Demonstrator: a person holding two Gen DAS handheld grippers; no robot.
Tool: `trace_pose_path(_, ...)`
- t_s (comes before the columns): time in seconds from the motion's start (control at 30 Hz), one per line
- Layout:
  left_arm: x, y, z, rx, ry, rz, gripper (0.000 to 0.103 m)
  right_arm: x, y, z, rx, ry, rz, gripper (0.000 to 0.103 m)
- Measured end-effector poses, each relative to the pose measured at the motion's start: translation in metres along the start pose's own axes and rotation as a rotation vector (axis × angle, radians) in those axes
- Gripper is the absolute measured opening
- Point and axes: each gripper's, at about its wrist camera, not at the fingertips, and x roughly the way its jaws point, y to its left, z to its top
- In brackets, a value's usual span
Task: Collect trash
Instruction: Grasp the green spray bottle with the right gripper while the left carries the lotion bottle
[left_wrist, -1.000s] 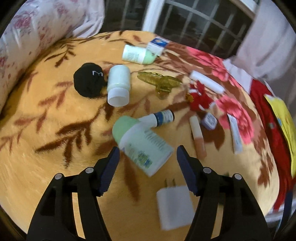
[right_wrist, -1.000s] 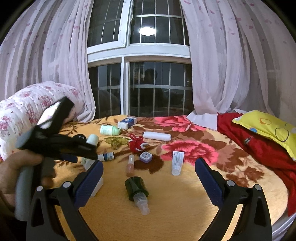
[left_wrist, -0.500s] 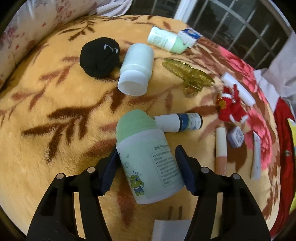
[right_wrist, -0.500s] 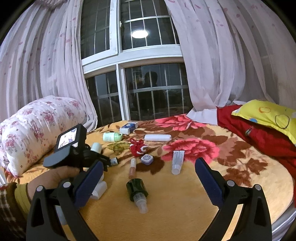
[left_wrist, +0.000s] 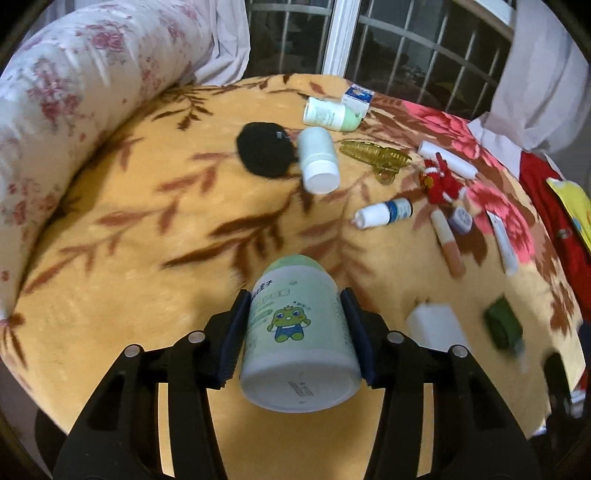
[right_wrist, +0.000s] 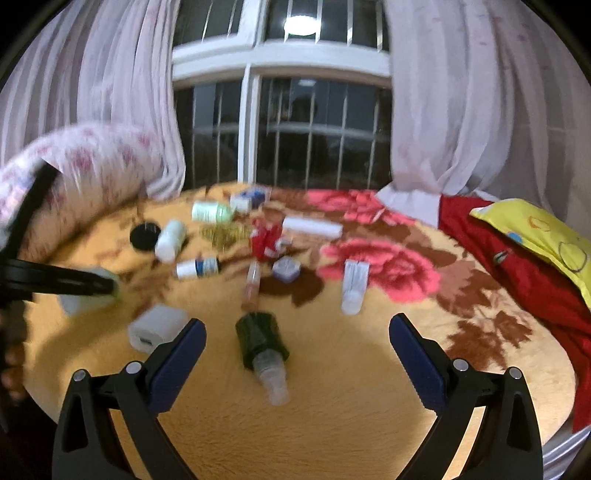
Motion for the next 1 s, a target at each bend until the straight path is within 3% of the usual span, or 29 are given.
trace_pose_path(0.23, -0.032, 0.024, -0.027, 0.048, -0.046, -0.011, 0.049, 0.048, 0.031, 0.002, -0.162, 0.16, -0.064, 0.098)
trace_pose_path(0.3, -0.036, 0.027, -0.033, 0.055, -0.049, -0.017, 0.049, 0.069, 0.03, 0.002, -0.166, 0.25, -0.076, 0.096)
trace_pose_path(0.37, -0.038, 0.031, -0.037, 0.054, -0.049, -0.027, 0.049, 0.083, 0.022, 0.001, -0.108, 0.328, 0.004, 0.082)
trace_pose_path(0.43, -0.04, 0.032, -0.041, 0.061, -0.053, -0.029, 0.049, 0.089, 0.011, 0.0, -0.015, 0.368, 0.128, 0.052)
trace_pose_path(0.5, -0.042, 0.031, -0.044, 0.072, -0.057, -0.027, 0.049, 0.089, 0.003, -0.001, 0.022, 0.367, 0.14, 0.037)
trace_pose_path(0.73, -0.047, 0.028, -0.052, 0.101, -0.061, -0.048, 0.049, 0.079, 0.001, 0.002, 0.043, 0.334, 0.185, 0.036)
trace_pose_path(1.0, -0.064, 0.021, -0.071, 0.174, -0.05, -0.111, 0.049, 0.03, 0.019, 0.015, 0.006, 0.226, 0.241, 0.037)
